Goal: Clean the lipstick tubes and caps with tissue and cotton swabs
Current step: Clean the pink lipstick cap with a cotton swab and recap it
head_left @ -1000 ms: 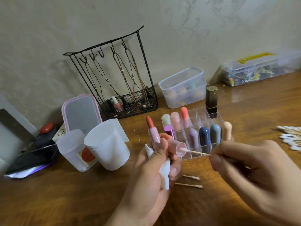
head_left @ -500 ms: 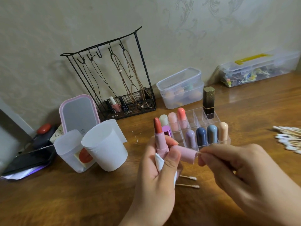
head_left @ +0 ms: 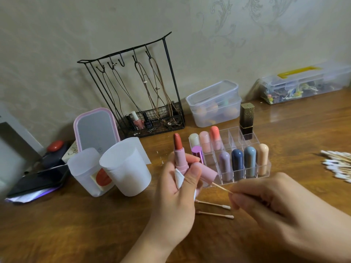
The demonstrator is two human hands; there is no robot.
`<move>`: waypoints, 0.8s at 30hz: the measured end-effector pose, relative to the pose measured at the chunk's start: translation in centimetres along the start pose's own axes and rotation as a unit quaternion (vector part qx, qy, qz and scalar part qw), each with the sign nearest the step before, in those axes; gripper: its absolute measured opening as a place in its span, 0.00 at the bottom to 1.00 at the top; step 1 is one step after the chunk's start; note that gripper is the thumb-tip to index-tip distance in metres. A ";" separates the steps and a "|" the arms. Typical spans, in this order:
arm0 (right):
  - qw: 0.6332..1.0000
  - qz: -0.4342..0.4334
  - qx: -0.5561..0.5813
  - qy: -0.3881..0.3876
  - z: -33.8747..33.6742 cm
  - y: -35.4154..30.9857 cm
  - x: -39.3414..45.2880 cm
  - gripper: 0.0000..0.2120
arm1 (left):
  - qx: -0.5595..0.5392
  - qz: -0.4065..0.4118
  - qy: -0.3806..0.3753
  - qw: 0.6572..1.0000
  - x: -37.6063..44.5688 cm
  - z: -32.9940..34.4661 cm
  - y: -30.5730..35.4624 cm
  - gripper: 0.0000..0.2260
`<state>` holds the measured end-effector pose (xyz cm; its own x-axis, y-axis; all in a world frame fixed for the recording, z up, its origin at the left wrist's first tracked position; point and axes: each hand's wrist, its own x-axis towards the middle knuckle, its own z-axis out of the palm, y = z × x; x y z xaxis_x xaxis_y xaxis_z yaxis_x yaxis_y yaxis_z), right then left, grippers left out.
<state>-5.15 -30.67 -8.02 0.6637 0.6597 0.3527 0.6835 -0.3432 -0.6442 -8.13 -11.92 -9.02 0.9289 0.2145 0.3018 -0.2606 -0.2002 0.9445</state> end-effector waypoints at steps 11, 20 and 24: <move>0.945 0.077 -0.318 0.015 3.5 2.4 -0.1 0.17 | -0.322 -0.178 -0.043 0.929 0.8 -0.7 0.6 0.06; 0.975 -0.013 0.147 0.168 3.4 0.4 0.3 0.23 | -0.423 -0.235 -0.113 0.868 -1.3 1.6 0.4 0.08; 0.946 -0.018 0.238 0.220 3.5 -0.5 0.1 0.19 | -0.404 -0.204 -0.111 0.885 -1.4 2.1 0.0 0.15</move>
<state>-6.46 -28.10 -10.06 0.7762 0.2873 0.5612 0.5632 0.0841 -0.8220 -8.91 -14.23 -9.72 0.9944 -0.1003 -0.0347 0.0895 0.6178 0.7812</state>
